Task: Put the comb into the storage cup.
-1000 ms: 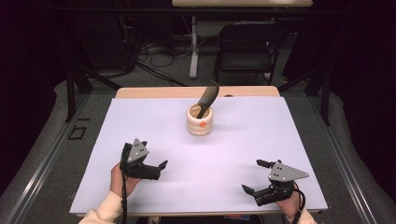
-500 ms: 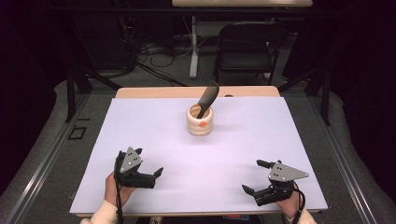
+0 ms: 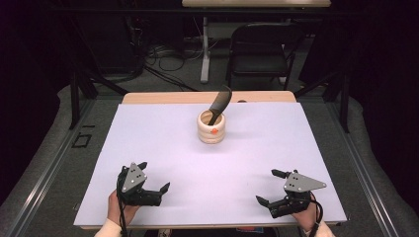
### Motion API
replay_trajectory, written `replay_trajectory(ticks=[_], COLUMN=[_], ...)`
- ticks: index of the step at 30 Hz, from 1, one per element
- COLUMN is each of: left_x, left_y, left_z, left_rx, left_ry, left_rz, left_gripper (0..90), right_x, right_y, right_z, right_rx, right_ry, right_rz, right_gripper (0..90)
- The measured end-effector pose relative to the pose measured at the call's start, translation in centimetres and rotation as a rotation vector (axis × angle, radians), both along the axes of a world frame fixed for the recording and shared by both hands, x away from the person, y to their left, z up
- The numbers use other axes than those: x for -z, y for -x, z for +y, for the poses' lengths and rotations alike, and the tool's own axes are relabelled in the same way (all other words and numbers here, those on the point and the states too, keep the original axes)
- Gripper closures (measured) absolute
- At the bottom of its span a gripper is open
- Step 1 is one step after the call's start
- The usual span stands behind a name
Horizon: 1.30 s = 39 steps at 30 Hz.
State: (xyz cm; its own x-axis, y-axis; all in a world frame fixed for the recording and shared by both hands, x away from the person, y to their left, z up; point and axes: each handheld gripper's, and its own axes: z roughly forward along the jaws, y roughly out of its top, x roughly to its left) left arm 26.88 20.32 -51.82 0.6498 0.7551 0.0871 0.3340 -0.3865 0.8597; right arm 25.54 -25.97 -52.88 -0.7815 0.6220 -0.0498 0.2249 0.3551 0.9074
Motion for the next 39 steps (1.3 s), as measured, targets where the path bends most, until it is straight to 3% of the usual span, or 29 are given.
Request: replay_trajectory(ticks=[18, 23, 39], left_x=[1.0, 1.1, 1.2], left_y=[2.1, 2.5, 2.3], left_z=[1.3, 1.4, 1.5], left_rx=[-0.027, -0.019, -0.009], left_ry=[0.052, 0.046, 0.048], left_rz=[-0.038, -0.051, -0.042], left_gripper=[0.0, 0.0, 0.0], right_x=[0.1, 0.1, 0.1], right_y=[0.0, 0.1, 0.1], right_z=[0.1, 0.1, 0.1], right_rx=[-0.002, -0.003, -0.004], right_ry=[0.002, 0.003, 0.004], right_rz=[0.005, 0.004, 0.007], right_gripper=[0.0, 0.0, 0.0])
